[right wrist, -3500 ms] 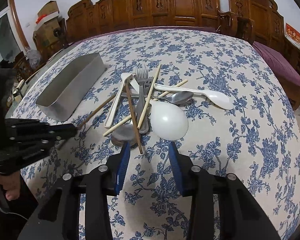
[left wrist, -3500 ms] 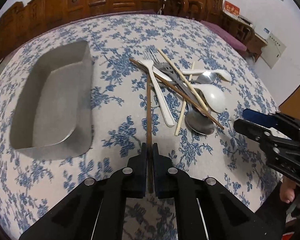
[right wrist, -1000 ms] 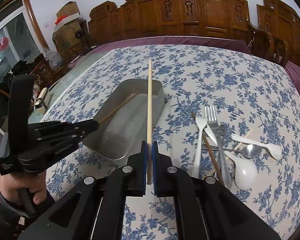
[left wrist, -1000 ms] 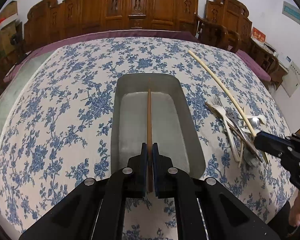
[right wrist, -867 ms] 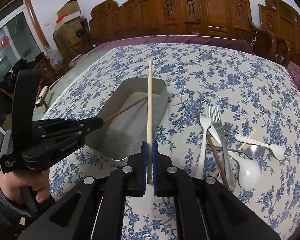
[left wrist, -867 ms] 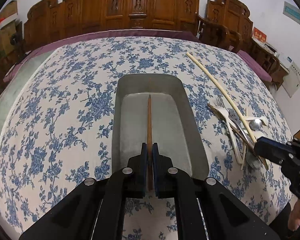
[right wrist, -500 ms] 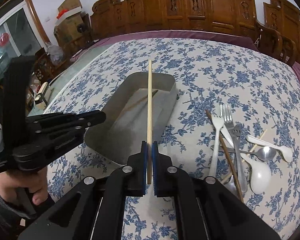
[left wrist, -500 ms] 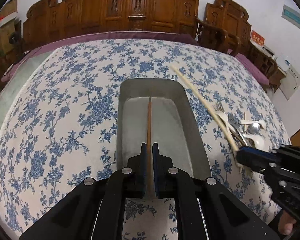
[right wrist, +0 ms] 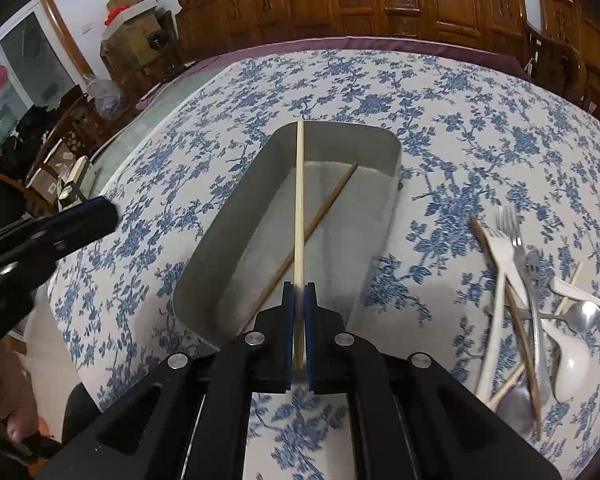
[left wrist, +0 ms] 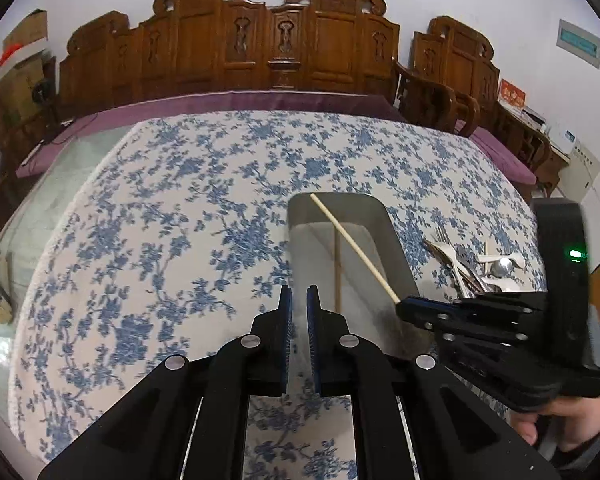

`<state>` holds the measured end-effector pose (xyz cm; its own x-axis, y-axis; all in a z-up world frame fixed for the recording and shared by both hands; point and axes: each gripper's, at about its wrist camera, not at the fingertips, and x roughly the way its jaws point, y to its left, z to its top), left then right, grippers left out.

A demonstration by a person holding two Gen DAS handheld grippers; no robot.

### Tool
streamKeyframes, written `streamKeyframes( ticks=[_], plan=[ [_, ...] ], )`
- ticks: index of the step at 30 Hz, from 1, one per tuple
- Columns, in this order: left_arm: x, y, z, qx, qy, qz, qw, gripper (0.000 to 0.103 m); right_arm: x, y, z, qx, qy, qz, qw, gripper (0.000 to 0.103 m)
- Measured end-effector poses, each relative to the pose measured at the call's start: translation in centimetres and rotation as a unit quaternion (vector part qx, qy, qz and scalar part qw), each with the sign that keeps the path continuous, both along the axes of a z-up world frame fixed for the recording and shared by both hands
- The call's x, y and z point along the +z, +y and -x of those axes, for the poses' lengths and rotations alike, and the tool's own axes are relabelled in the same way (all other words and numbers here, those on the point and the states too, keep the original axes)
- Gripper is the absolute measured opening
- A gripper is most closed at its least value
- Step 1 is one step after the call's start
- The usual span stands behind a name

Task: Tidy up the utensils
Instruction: 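Carry both chopsticks over the metal tray and open both tools to drop them, then move both open tools back toward the utensil pile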

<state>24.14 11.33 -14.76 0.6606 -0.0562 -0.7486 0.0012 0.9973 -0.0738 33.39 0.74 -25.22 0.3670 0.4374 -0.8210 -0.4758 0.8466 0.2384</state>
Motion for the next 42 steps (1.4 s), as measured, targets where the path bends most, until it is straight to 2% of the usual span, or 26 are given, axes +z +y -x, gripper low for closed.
streamKeyframes(
  ticks=[2, 11, 17, 21, 32, 35, 39, 42],
  plan=[
    [0.4, 0.5, 0.3, 0.002, -0.003, 0.000, 1.0000, 0.013, -0.3, 0.5, -0.4, -0.003, 0.008, -0.001, 1.000, 0.006],
    [1.7, 1.8, 1.5, 0.008, -0.016, -0.003, 0.9998, 0.013, -1.5, 1.7, -1.3, -0.012, 0.024, -0.006, 1.000, 0.007],
    [2.1, 1.7, 1.9, 0.009, -0.020, -0.004, 0.9998, 0.013, -1.1, 2.0, -0.8, 0.017, 0.022, -0.038, 0.999, 0.010],
    [2.3, 1.1, 2.3, 0.003, -0.023, -0.003, 0.9997, 0.013, 0.3, 1.2, 0.5, 0.035, -0.004, -0.040, 0.999, 0.009],
    [3.3, -3.1, 2.8, -0.033, -0.038, -0.001, 0.9987, 0.015, 4.5, -5.4, 4.2, 0.044, -0.077, -0.032, 0.996, 0.010],
    [3.4, -4.3, 3.0, -0.043, -0.043, 0.000, 0.9982, 0.023, 5.0, -7.8, 4.9, 0.036, -0.088, -0.031, 0.995, 0.010],
    [3.5, -6.0, 3.3, -0.056, -0.045, 0.000, 0.9974, 0.024, 5.5, -11.0, 5.6, 0.021, -0.103, -0.027, 0.994, 0.010],
    [3.4, -7.1, 3.4, -0.065, -0.046, -0.002, 0.9969, 0.031, 5.6, -13.3, 5.9, 0.010, -0.113, -0.018, 0.993, 0.010]
  ],
)
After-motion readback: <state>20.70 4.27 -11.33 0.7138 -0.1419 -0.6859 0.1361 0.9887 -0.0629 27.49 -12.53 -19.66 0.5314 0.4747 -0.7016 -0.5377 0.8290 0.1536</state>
